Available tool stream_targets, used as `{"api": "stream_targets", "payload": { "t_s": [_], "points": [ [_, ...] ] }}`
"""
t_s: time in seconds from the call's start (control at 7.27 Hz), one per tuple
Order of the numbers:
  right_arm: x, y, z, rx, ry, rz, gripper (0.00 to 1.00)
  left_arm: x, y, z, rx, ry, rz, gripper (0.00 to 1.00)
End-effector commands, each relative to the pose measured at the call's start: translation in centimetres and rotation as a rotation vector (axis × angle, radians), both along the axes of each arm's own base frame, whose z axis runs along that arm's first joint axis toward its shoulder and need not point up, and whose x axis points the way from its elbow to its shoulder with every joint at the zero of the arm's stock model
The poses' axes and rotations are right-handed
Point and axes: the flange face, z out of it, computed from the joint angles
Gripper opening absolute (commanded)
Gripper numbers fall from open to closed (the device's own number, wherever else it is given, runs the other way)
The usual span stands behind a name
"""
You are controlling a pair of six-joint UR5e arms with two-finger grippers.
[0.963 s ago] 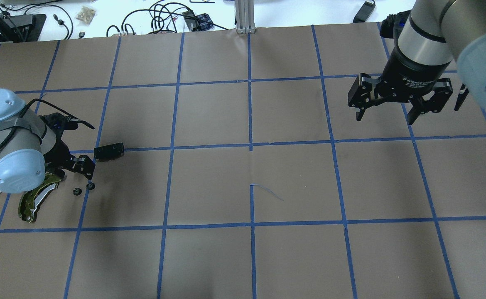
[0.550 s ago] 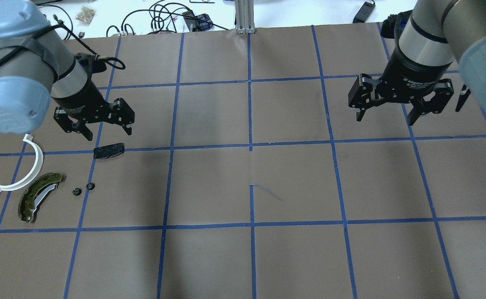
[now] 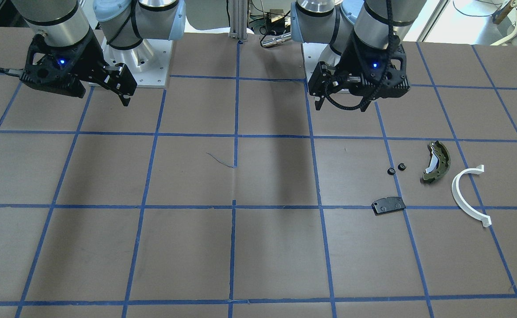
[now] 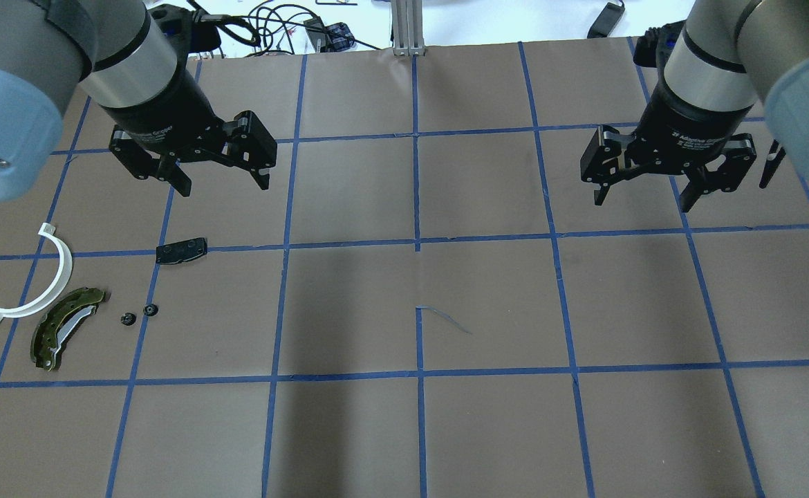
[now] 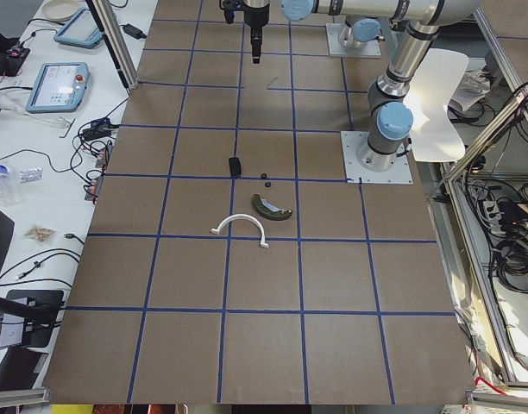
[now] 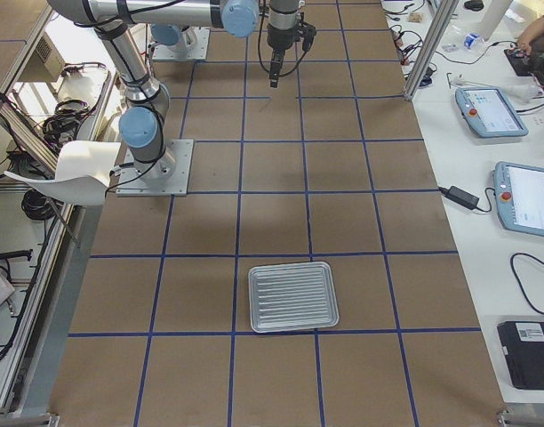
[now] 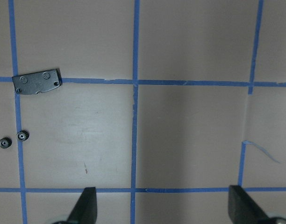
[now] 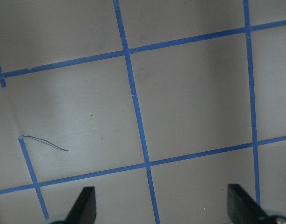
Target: Place bearing gear from tray to pile
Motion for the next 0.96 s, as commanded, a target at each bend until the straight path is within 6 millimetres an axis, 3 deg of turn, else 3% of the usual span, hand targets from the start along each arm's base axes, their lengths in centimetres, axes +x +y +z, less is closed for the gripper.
{"api": "stream_targets", "payload": {
  "t_s": [0.0,0.14,0.83],
  "points": [
    [0.04,-0.01,-0.1,0.003,-0.001,0.0,1.0,0.95,0.62,1.01,-0.022,-0.098,-0.015,1.0],
    [0.04,0.05,-0.05,0.003,-0.002,0.001,1.0,1.38,-0.25,1.21,-0.025,-0.089,-0.065,1.0],
    [-0.01,0.08,-0.09,0.007,-0.003,-0.002,1.0,1.09,-0.13,1.5,-0.031,-0.045,-0.064,1.0]
  ]
}}
